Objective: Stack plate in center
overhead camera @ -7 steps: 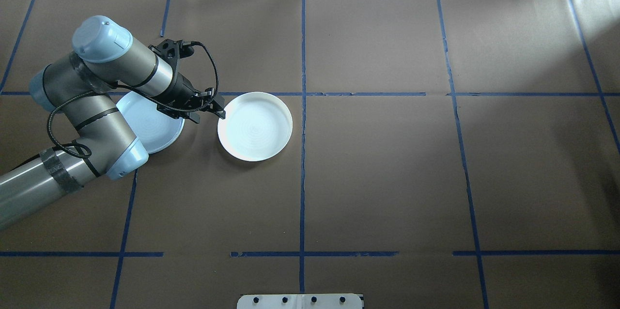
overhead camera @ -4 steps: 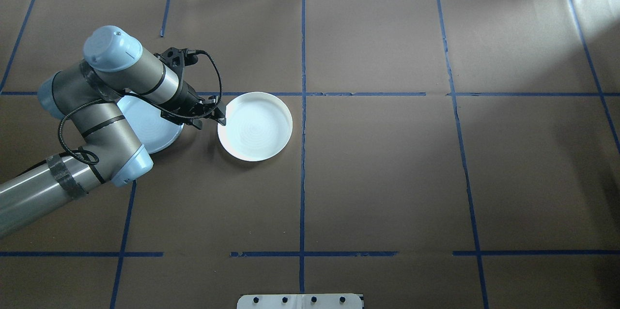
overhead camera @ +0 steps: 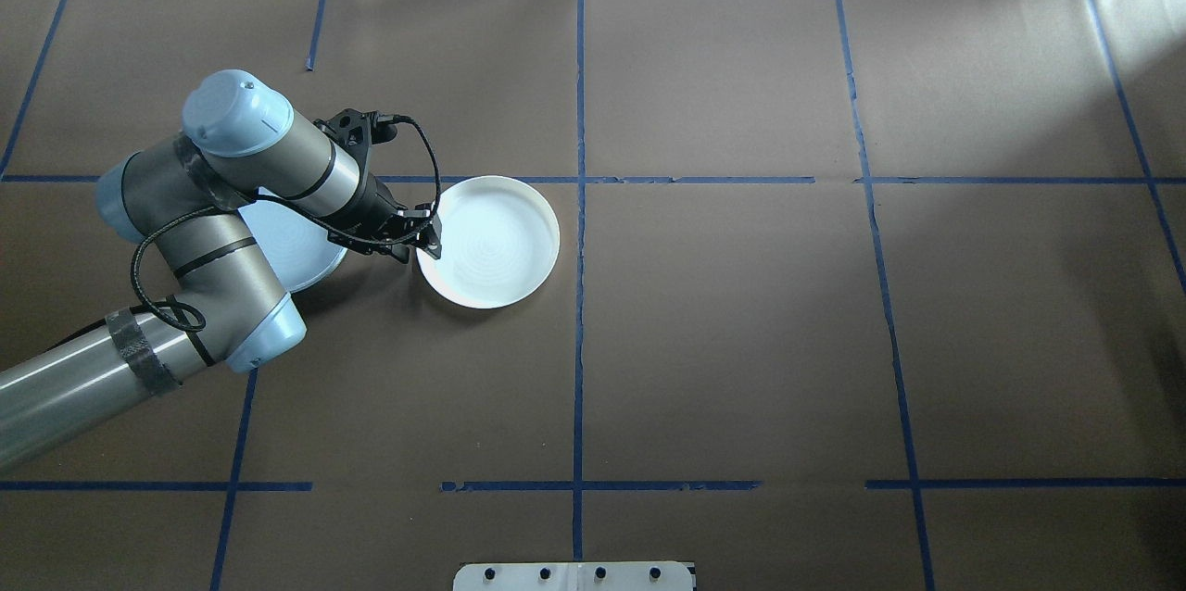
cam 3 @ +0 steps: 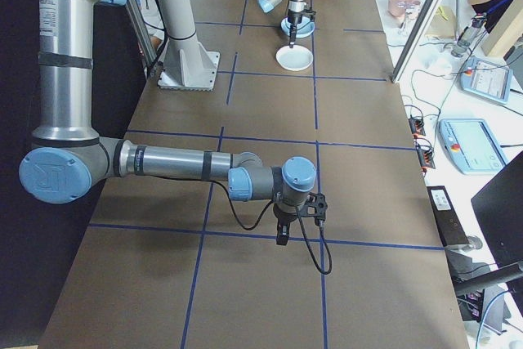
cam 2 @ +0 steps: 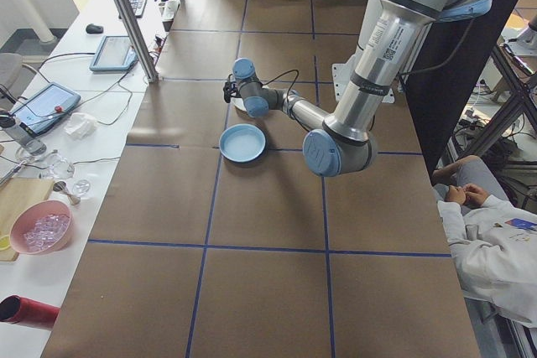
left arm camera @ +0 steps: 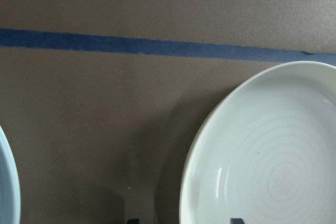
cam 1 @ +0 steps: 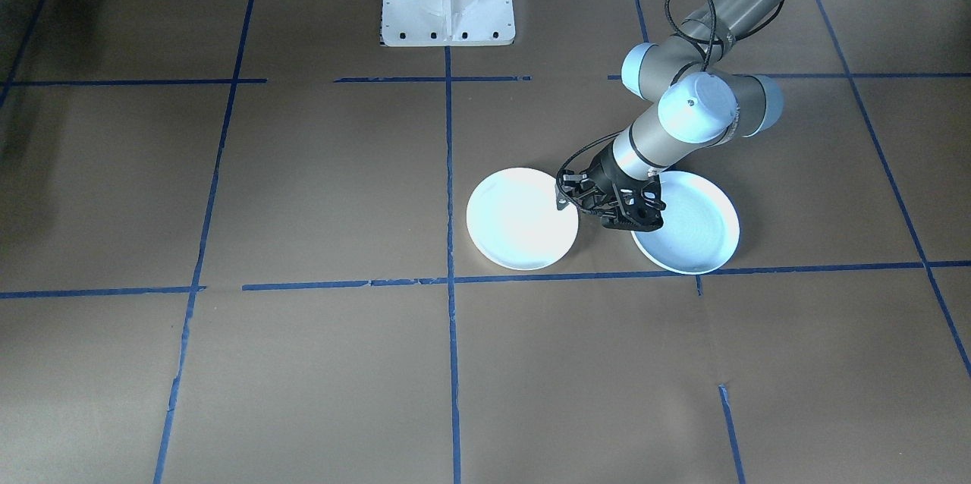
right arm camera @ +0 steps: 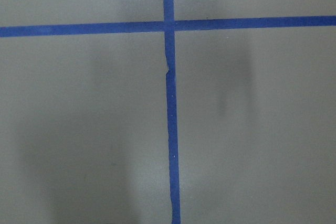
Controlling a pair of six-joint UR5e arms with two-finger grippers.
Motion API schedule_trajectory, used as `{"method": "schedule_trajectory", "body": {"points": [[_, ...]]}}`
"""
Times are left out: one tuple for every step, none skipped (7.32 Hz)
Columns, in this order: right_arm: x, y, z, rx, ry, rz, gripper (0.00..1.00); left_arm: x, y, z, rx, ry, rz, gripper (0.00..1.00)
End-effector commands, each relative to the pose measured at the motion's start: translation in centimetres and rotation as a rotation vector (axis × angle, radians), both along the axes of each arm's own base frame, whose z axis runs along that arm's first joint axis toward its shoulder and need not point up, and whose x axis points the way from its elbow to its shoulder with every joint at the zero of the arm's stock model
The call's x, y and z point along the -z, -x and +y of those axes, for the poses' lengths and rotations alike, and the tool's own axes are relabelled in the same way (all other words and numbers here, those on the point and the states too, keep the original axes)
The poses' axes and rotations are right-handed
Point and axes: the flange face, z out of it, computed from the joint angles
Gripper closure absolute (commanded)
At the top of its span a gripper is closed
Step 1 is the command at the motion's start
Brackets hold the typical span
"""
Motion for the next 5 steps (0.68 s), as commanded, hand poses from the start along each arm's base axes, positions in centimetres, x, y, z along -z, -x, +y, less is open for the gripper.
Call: {"method": "schedule_trajectory", "body": {"points": [[0.0, 0.0, 0.0, 0.001, 0.000, 0.000, 0.00, -0.1, -0.4, -0.1, 0.000, -0.002, -0.001, 0.65], [0.0, 0.0, 0.0, -0.001, 0.000, 0.000, 0.00, 0.0, -0.4, -0.1, 0.000, -0.003, 0.000, 0.74], [0.0, 0.0, 0.0, 0.001, 0.000, 0.000, 0.00, 0.1, -0.5, -0.1, 0.000, -0.004, 0.001, 0.93], [0.0, 0.0, 0.0, -0.001, 0.000, 0.000, 0.00, 0.6, -0.1, -0.1, 0.002, -0.009, 0.010, 1.00], [0.0, 0.0, 0.0, 0.001, 0.000, 0.000, 0.00, 1.7, 1.7, -1.0, 0.025, -0.028, 0.029, 1.00]]}}
